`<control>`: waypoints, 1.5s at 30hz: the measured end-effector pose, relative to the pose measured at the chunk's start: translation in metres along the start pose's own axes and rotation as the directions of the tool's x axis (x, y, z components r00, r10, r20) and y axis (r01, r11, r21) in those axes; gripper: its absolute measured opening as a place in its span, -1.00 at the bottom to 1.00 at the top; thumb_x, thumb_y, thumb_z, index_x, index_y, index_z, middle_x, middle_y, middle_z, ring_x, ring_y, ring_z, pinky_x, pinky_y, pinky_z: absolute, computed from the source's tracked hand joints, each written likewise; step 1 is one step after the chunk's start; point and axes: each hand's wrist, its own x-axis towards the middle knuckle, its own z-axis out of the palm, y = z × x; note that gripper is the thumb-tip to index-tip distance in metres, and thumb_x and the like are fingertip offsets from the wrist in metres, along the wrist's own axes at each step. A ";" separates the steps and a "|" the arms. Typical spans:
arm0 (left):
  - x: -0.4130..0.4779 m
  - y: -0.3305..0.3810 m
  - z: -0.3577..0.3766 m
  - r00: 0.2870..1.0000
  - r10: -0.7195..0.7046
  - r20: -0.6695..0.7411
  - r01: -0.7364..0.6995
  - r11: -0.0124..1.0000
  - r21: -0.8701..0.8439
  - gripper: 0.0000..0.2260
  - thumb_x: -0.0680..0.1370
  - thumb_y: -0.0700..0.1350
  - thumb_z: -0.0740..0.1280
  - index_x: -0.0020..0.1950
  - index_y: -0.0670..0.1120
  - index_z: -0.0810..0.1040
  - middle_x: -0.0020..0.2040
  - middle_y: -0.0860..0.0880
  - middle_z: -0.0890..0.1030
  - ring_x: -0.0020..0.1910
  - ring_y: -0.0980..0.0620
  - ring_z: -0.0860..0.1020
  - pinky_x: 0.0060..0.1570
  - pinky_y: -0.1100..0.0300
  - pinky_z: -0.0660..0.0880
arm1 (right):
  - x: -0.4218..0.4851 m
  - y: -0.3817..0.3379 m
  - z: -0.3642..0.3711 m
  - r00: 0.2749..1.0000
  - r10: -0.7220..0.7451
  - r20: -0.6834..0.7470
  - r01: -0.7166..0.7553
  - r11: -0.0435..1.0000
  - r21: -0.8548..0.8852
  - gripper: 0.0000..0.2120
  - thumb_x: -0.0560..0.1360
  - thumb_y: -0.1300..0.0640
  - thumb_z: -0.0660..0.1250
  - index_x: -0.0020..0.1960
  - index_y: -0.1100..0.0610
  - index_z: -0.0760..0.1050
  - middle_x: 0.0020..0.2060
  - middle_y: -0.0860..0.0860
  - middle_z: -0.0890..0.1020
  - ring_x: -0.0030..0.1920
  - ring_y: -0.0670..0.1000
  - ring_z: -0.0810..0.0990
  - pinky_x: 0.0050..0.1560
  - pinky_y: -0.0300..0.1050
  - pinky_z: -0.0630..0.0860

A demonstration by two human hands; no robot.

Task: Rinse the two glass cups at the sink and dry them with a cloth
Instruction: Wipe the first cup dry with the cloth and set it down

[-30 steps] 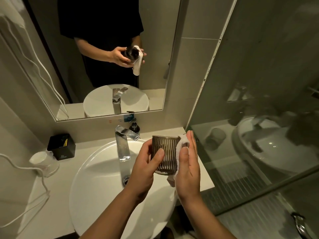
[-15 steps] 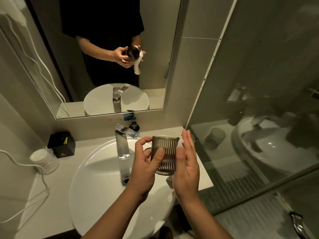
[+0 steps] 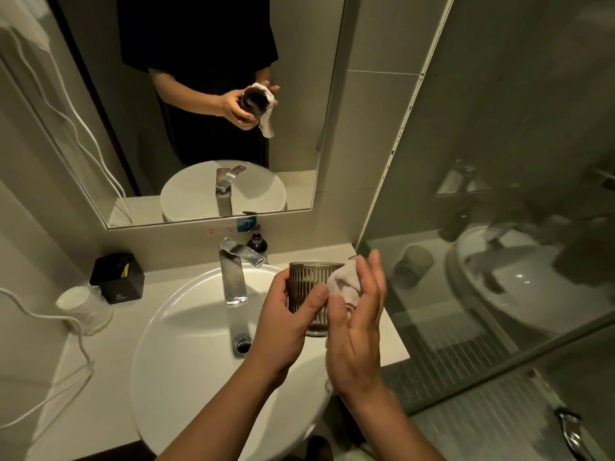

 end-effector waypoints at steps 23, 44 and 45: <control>0.006 0.004 -0.001 0.998 -0.032 0.058 0.020 0.983 0.184 -0.46 0.32 0.13 0.60 0.24 0.07 0.54 0.07 0.14 0.72 0.08 0.16 0.68 0.02 0.25 0.62 | 0.004 0.017 -0.022 0.998 0.020 0.062 -0.018 0.999 -0.029 -0.58 0.69 0.04 0.13 0.54 -0.01 0.31 0.58 -0.09 0.29 0.57 -0.18 0.24 0.41 -0.46 0.24; 0.009 0.010 -0.004 0.997 -0.003 0.075 -0.018 0.961 0.276 -0.43 0.25 0.10 0.64 0.22 0.13 0.56 0.08 0.13 0.69 0.08 0.23 0.63 -0.06 0.35 0.60 | -0.002 0.031 -0.029 0.997 0.014 0.071 -0.012 1.000 -0.023 -0.56 0.68 -0.02 0.11 0.55 -0.17 0.28 0.55 -0.26 0.30 0.57 -0.13 0.28 0.48 -0.31 0.27; 0.010 0.009 -0.005 0.998 -0.009 0.066 -0.009 0.964 0.265 -0.39 0.25 0.07 0.66 0.24 0.08 0.55 0.10 0.08 0.68 0.08 0.19 0.64 -0.04 0.33 0.61 | -0.001 0.032 -0.029 0.998 0.020 0.064 -0.019 1.000 -0.018 -0.57 0.68 -0.01 0.10 0.54 -0.14 0.27 0.54 -0.26 0.30 0.57 -0.13 0.28 0.48 -0.31 0.27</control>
